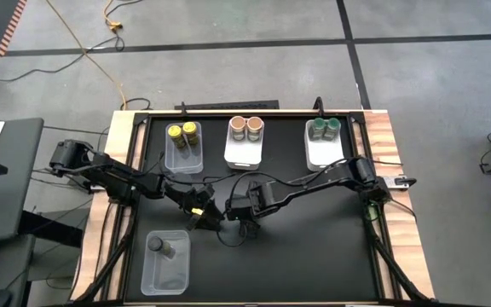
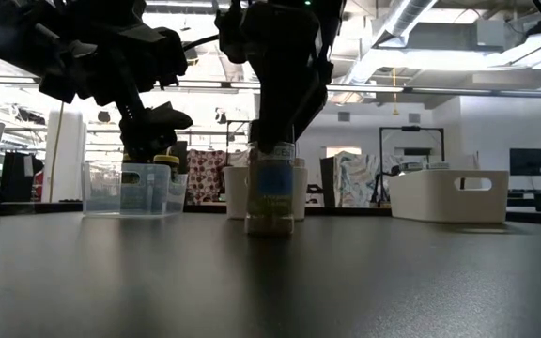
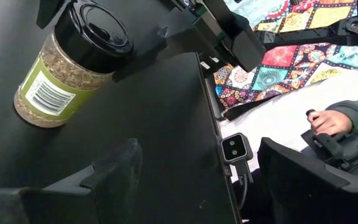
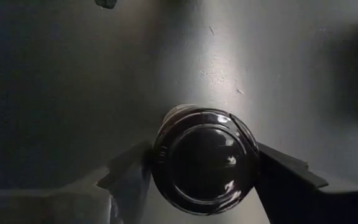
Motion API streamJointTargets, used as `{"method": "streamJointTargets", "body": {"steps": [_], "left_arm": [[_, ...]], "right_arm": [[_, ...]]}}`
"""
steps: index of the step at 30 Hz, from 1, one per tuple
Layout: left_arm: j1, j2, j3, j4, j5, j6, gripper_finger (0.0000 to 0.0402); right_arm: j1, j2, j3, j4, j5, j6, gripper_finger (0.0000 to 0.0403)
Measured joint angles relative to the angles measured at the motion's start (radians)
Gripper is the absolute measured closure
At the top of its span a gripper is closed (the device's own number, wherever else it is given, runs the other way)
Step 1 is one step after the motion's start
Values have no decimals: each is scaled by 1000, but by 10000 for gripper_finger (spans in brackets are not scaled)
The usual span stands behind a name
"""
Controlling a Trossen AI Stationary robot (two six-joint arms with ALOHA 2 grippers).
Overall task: Sort spices by type
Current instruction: Put the black spice bottle into the bottom transparent bin
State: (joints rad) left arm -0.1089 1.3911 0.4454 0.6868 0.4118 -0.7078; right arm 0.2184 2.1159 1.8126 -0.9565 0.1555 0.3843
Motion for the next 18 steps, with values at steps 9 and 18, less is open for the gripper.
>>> {"method": "streamJointTargets", "body": {"steps": [9,18], "left_arm": [[0,0,0,0,0,0,93],[0,0,0,0,0,-4,93]], "right_arm": [[0,-11,9,-8,0,0,62],[0,-11,9,-43,0,-15,21]]}}
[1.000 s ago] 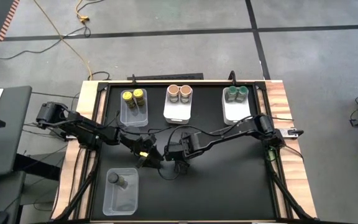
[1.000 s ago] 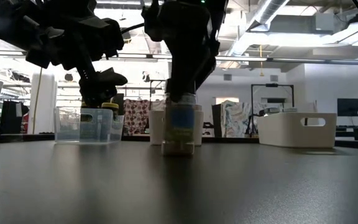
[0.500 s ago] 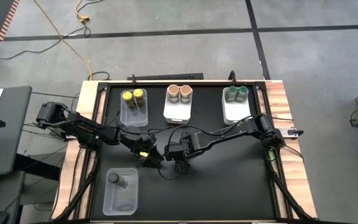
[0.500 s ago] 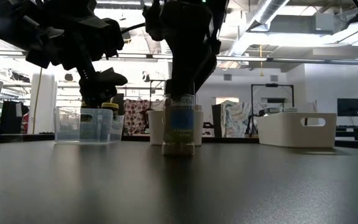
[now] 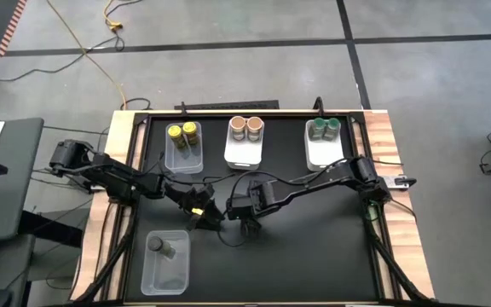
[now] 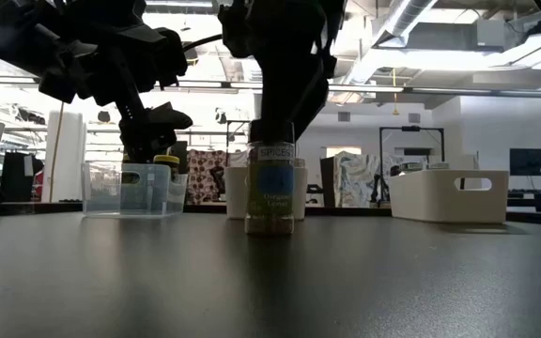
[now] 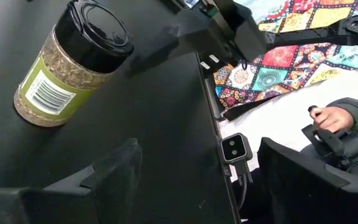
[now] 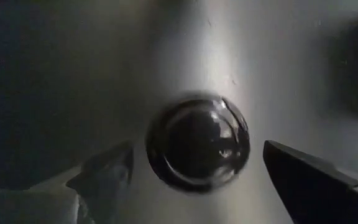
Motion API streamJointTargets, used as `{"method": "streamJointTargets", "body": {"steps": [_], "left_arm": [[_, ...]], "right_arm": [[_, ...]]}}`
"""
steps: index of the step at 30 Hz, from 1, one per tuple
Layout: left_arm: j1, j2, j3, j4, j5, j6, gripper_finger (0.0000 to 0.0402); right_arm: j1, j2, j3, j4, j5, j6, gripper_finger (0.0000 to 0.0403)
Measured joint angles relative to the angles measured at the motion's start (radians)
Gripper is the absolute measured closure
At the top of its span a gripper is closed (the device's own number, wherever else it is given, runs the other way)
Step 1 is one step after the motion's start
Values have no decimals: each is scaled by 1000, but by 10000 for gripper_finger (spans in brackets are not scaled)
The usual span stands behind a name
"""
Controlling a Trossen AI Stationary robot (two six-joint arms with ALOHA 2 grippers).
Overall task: Sort spices by type
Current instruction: Put the black spice bottle into the bottom transparent bin
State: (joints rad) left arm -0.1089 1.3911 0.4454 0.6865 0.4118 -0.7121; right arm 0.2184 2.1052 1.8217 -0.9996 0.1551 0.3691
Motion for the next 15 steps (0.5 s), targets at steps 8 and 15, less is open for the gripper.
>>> {"method": "streamJointTargets", "body": {"steps": [8,15], "left_arm": [[0,0,0,7,-33,26,93],[-2,0,59,-61,-92,159,93]], "right_arm": [[0,-100,0,-100,83,22,38],[43,-244,-22,-183,143,26,38]]}}
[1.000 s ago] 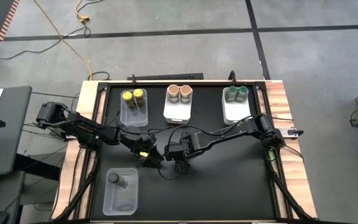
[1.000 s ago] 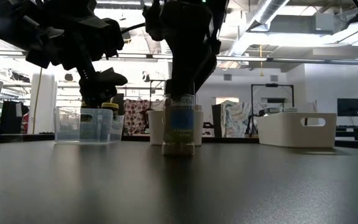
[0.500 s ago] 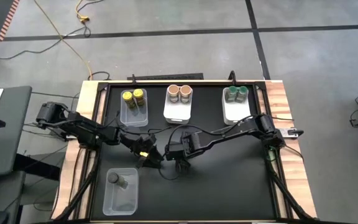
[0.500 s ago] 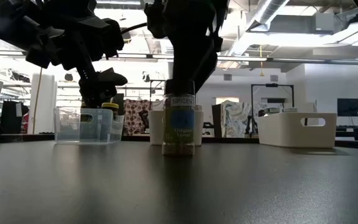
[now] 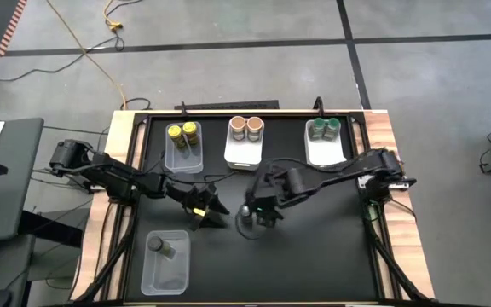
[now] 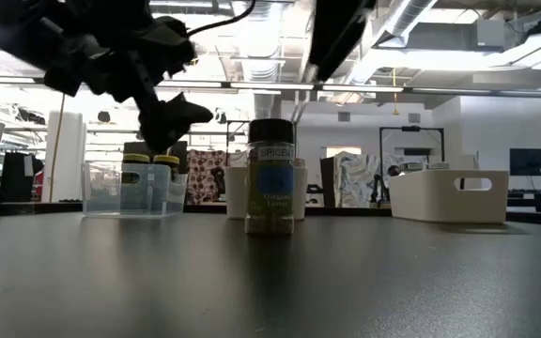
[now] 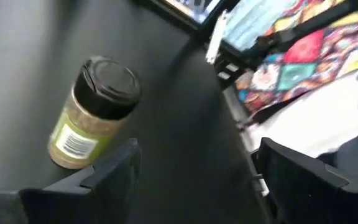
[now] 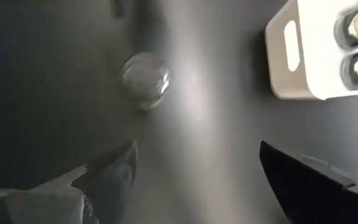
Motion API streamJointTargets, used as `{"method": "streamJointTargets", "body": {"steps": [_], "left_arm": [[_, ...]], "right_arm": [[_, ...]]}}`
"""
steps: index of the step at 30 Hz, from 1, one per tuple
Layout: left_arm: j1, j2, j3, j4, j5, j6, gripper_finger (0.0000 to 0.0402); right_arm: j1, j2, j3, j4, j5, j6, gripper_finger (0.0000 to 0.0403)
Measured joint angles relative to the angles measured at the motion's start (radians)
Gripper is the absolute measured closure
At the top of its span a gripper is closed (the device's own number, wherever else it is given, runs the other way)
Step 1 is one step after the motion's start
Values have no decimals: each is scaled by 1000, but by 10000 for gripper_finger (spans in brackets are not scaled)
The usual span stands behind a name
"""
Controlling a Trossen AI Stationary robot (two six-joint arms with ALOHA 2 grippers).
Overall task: Sort spices by type
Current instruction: Put the black spice bottle into the bottom transparent bin
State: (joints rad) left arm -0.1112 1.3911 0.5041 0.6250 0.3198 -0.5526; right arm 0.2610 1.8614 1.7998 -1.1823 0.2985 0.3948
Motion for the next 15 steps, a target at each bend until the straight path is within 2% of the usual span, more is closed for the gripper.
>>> {"method": "streamJointTargets", "body": {"steps": [2,5,7,10,12,15], "left_arm": [[-1,0,55,-110,-22,45,93],[-8,0,177,-387,-99,144,93],[-21,0,274,-600,-181,228,93],[-43,0,407,-835,-315,346,93],[-54,0,474,-899,-400,399,93],[-64,0,546,-898,-482,459,93]], "right_arm": [[33,-57,-49,-4,27,38,38],[100,-153,-168,-6,126,159,38],[152,-216,-254,-9,184,271,38],[222,-291,-376,26,210,428,38],[260,-323,-440,67,211,493,38],[301,-351,-506,141,229,554,39]]}}
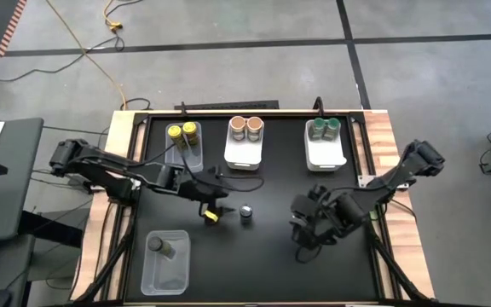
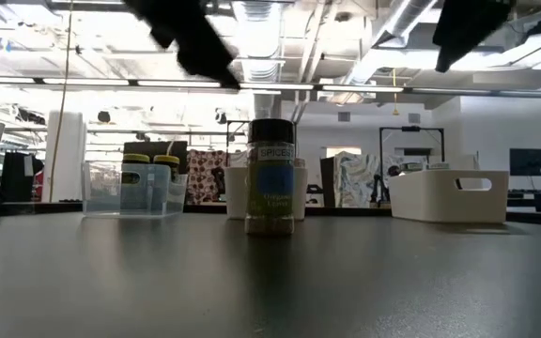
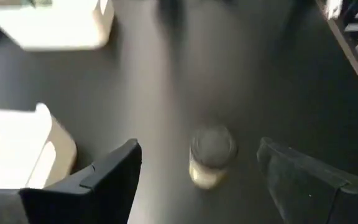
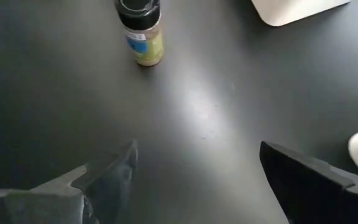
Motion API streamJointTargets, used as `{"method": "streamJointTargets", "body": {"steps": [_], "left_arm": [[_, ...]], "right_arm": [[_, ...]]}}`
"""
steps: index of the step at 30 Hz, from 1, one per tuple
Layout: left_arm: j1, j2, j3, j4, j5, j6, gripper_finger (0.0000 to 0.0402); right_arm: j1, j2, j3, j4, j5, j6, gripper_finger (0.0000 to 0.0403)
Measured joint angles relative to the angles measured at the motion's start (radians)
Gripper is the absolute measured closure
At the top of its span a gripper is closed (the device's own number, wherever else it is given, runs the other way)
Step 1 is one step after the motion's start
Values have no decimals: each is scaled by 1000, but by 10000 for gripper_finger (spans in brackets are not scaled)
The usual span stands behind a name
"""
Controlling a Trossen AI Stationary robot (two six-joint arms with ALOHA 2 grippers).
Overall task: Sort spices by type
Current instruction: Put the black spice bottle into the bottom transparent bin
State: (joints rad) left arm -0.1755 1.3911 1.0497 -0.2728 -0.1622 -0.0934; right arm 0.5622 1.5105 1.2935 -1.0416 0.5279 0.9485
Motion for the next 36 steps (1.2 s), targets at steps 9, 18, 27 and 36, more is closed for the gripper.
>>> {"method": "streamJointTargets", "body": {"steps": [9,18,27,36], "left_arm": [[0,52,132,-3,-10,56,93],[15,205,344,-189,-23,-149,93],[27,439,612,-466,26,-309,93],[17,545,703,-580,24,-315,93]], "right_arm": [[21,-8,-63,96,22,20,39],[15,-32,-85,94,25,12,39],[11,-41,-85,100,25,-14,39],[12,-41,-85,103,25,-15,39]]}}
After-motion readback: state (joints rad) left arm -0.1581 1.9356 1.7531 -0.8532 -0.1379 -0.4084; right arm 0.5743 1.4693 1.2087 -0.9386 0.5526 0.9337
